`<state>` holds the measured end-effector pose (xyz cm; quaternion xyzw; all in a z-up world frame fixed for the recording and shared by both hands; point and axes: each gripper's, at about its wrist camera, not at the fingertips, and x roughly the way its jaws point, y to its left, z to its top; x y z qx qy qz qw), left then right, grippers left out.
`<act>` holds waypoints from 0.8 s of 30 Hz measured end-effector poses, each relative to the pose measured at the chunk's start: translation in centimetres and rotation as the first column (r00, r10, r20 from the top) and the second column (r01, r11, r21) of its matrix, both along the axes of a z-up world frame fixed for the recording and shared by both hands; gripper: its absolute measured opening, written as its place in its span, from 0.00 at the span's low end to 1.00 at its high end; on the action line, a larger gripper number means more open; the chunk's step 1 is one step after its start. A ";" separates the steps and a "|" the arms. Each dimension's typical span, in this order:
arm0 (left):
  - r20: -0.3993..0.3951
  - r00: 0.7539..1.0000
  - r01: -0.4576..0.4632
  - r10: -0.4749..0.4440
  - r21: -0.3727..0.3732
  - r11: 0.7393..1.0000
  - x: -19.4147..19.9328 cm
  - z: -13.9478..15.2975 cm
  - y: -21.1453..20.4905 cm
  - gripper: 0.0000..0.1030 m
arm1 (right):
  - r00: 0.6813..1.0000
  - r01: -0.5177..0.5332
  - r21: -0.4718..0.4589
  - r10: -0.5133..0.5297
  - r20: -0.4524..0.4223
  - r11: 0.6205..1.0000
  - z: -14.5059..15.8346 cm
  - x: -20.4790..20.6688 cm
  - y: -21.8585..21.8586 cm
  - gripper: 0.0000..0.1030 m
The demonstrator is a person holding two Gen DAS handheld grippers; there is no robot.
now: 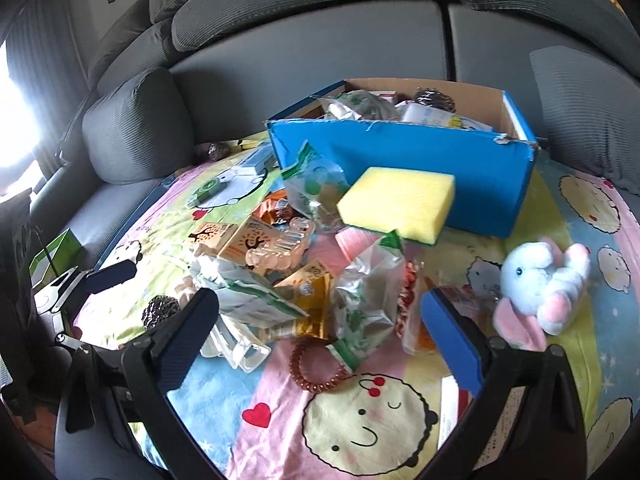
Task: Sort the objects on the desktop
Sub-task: 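Move the left gripper toward the green-printed plastic snack bag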
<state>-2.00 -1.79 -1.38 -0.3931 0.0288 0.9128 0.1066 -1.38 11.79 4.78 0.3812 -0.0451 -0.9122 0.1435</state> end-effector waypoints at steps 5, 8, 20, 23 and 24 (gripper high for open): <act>0.005 1.000 0.014 -0.014 -0.009 1.000 -0.1 -0.1 0.0 1.00 | 1.000 -0.026 -0.003 0.026 0.007 1.000 -0.1 -0.3 -0.6 0.96; 0.011 1.000 0.026 -0.026 -0.005 1.000 -0.3 -0.2 0.1 1.00 | 0.999 -0.035 -0.015 0.035 0.014 0.999 -0.3 -0.5 -0.8 0.95; 0.038 0.992 0.116 -0.117 0.022 0.993 -1.4 -1.8 0.3 0.79 | 0.993 -0.110 -0.060 0.112 0.034 0.992 -2.6 -2.6 -1.8 0.83; 0.041 0.991 0.127 -0.129 0.060 0.990 -1.9 -2.4 -0.1 0.79 | 0.990 -0.129 -0.075 0.132 0.044 0.989 -3.3 -3.2 -2.1 0.78; 0.043 0.991 0.125 -0.129 0.072 0.989 -2.2 -2.5 -0.3 0.78 | 0.989 -0.134 -0.086 0.138 0.048 0.987 -3.4 -3.3 -2.2 0.78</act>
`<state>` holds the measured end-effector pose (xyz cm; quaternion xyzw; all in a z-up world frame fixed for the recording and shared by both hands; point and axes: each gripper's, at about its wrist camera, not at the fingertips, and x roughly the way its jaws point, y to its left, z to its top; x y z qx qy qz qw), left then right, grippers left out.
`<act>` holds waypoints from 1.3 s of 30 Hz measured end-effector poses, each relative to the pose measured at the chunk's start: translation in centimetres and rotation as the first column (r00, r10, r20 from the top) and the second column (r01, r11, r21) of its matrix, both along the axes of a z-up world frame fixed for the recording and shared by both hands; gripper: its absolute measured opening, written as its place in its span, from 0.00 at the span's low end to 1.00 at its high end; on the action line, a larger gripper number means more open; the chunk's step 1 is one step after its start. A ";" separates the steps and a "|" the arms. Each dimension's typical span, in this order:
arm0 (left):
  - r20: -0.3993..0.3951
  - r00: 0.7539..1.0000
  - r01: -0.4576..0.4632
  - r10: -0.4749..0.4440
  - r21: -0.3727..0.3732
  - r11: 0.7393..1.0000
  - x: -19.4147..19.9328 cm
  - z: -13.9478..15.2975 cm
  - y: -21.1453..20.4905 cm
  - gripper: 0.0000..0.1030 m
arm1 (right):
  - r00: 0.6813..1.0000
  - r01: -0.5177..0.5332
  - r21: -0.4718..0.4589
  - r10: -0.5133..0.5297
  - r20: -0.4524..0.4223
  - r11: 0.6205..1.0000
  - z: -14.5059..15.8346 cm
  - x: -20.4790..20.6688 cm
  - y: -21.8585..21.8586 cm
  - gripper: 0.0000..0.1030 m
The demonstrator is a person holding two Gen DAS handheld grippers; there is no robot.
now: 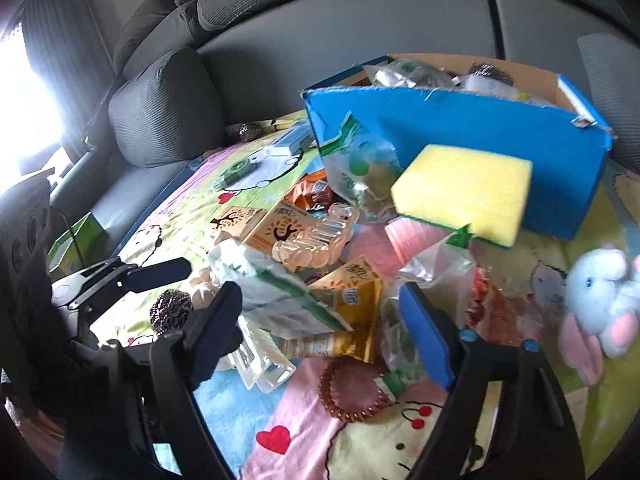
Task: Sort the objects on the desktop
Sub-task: 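Move the left gripper toward the green-printed plastic snack bag, then close the left gripper on the green-printed snack bag and lift it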
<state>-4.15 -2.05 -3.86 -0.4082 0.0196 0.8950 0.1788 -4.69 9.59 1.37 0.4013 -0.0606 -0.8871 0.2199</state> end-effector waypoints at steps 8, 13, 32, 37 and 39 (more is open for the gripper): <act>0.000 1.000 0.016 -0.016 0.068 0.998 -1.4 -0.9 -1.3 0.68 | 0.998 -0.063 -0.056 0.063 -0.004 0.996 -0.7 -1.6 -0.8 0.74; 0.025 0.999 0.035 -0.038 0.107 0.994 -2.7 -1.7 -2.0 0.68 | 0.993 -0.115 -0.077 0.115 0.003 0.990 -0.9 -2.8 -1.5 0.62; 0.026 0.988 0.137 -0.150 0.273 0.952 -3.5 -2.6 -2.3 0.42 | 0.979 -0.202 -0.190 0.203 -0.012 0.961 -1.0 -3.2 -1.4 0.19; -0.051 0.987 0.158 -0.150 0.259 0.953 -2.3 0.0 -1.7 0.38 | 0.981 -0.194 -0.253 0.187 -0.052 0.948 1.0 -2.1 0.1 0.18; -0.071 0.986 0.165 -0.152 0.258 0.952 -1.9 1.1 -1.4 0.38 | 0.980 -0.197 -0.261 0.182 -0.083 0.945 2.1 -1.3 0.6 0.18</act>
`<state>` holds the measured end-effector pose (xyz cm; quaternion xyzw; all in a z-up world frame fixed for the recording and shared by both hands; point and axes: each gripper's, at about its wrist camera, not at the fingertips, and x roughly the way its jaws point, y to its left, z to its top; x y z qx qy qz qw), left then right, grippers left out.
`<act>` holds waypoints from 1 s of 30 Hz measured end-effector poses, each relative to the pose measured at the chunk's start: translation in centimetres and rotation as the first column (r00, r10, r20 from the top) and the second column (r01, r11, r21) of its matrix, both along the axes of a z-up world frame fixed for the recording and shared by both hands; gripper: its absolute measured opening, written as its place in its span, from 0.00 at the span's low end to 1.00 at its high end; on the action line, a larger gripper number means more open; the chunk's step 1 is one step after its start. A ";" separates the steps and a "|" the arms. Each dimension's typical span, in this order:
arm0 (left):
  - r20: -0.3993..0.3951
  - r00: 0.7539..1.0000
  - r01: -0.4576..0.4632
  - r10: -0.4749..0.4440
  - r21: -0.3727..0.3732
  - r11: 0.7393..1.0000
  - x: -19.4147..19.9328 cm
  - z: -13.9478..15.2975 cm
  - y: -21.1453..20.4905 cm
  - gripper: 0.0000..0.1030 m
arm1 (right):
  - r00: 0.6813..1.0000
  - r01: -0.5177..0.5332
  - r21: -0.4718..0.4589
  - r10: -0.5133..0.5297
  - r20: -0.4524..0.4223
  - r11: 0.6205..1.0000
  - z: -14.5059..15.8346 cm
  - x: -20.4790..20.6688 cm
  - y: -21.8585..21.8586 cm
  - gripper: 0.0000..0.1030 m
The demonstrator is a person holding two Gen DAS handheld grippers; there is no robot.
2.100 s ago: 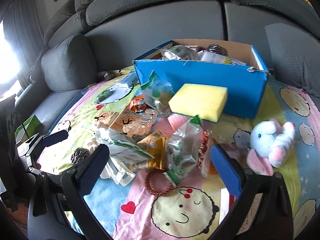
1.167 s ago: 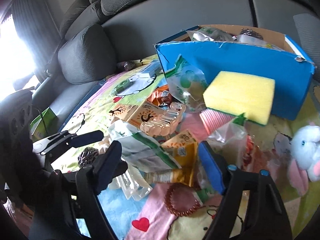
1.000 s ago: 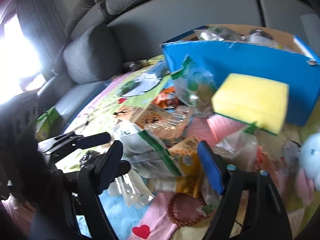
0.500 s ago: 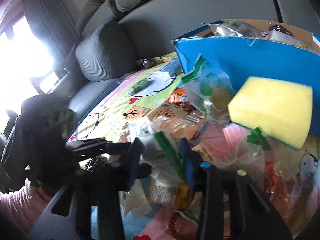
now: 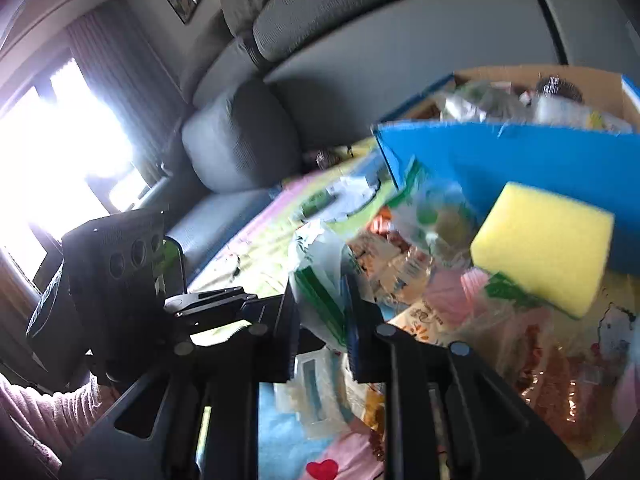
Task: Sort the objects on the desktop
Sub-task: 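Close the left gripper on the green-printed snack bag and lift it, then carry the snack bag over the blue box and open the left gripper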
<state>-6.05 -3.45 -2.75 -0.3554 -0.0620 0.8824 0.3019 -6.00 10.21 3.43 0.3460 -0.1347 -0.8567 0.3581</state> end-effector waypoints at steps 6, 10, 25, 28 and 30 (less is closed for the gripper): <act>-0.057 0.998 0.002 -0.003 -0.005 1.000 1.0 3.0 1.1 0.38 | 0.997 0.017 -0.006 -0.017 -0.081 1.000 2.9 2.0 1.1 0.18; -0.078 0.997 0.011 -0.012 -0.012 1.000 1.0 4.7 2.2 0.38 | 0.992 0.034 -0.012 -0.035 -0.118 0.999 4.5 2.7 2.1 0.18; -0.178 0.981 0.072 -0.077 -0.037 0.997 -7.4 12.0 10.4 0.38 | 0.947 0.182 0.022 -0.169 -0.272 0.983 11.9 -2.9 8.4 0.18; -0.158 0.983 0.089 -0.093 -0.029 0.996 -10.8 12.2 12.5 0.38 | 0.939 0.228 0.034 -0.210 -0.272 0.973 12.5 -5.8 10.0 0.18; -0.147 0.984 0.097 -0.102 -0.042 0.994 -12.9 12.1 14.2 0.38 | 0.936 0.260 0.048 -0.239 -0.259 0.964 12.7 -8.0 11.3 0.18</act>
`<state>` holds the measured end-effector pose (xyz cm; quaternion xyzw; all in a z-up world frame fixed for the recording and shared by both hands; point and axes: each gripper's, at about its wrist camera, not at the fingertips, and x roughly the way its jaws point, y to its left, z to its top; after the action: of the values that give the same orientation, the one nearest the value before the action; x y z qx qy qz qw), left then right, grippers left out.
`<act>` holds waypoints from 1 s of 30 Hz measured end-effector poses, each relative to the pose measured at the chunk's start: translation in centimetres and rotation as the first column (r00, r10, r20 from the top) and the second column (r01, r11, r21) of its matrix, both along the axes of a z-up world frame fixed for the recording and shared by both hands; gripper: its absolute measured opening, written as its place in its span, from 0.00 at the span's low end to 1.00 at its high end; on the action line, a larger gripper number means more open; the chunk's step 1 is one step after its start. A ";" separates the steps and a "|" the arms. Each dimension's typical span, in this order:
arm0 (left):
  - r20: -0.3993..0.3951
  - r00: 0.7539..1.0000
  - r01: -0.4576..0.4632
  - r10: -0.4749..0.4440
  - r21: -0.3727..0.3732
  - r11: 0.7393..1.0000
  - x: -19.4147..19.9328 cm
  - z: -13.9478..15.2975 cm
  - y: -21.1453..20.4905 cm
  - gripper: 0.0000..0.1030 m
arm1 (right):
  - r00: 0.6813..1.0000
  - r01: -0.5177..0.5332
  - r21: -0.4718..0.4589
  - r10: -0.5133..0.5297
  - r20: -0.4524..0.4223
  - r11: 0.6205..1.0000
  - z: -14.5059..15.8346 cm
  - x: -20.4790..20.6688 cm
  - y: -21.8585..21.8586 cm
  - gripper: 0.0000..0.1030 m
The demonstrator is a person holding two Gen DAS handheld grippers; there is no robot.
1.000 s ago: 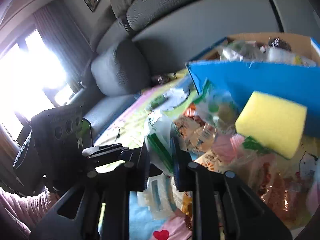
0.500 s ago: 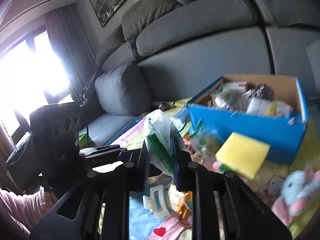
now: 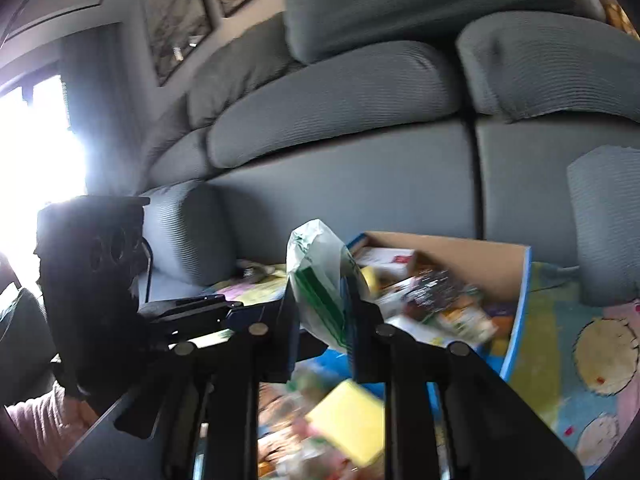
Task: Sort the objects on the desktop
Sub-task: 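Carry the snack bag over the blue box and open the left gripper, then withdraw the left gripper from the box back over the blanket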
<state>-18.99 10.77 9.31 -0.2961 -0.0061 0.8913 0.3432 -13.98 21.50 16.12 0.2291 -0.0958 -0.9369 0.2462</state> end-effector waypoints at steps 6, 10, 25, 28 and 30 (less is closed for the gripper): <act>0.066 0.997 0.031 -0.029 -0.029 0.999 -6.1 -2.1 4.8 0.38 | 0.993 0.103 0.040 -0.105 0.061 0.994 -1.4 -5.9 3.3 0.18; 0.106 0.993 0.053 -0.048 -0.045 0.998 -8.8 -4.2 7.4 0.38 | 0.981 0.153 0.069 -0.160 0.111 0.986 -3.3 -9.0 5.1 0.18; 0.206 0.974 -0.075 0.097 -0.113 0.991 -11.1 -8.1 7.0 0.63 | 0.922 0.302 0.114 -0.320 0.219 0.947 -7.5 -12.6 8.1 0.52; 0.174 0.975 -0.120 0.138 -0.110 0.987 -10.2 -7.1 6.4 0.78 | 0.915 0.320 0.117 -0.339 0.219 0.940 -7.2 -11.9 8.3 0.64; 0.169 0.973 -0.141 0.155 -0.094 0.986 -9.3 -6.2 5.8 0.78 | 0.906 0.342 0.111 -0.359 0.225 0.933 -6.9 -11.4 8.4 0.80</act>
<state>-28.31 16.54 3.08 -0.3862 -0.0221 0.8843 0.2616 -25.34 29.94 9.24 0.3290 -0.1323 -0.9336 0.0524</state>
